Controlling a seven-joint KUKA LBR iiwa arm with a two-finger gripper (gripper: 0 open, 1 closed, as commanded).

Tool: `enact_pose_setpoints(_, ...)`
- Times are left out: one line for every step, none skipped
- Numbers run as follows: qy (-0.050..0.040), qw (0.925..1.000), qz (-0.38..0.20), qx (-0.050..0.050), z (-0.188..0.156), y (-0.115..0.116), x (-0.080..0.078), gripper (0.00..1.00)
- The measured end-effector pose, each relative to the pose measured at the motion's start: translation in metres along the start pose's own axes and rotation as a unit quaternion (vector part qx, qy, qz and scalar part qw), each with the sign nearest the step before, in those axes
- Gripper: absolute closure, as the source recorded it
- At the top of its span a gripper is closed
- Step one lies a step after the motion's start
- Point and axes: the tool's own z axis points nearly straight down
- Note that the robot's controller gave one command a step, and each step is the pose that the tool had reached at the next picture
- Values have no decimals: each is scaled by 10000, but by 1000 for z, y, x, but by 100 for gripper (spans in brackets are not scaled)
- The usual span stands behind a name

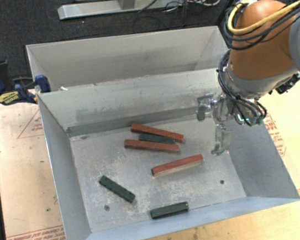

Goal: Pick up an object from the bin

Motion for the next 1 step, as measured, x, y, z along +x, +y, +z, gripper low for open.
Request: enact_pose_setpoints(-36, 10000, -6, 3, -4, 0, -1, 0)
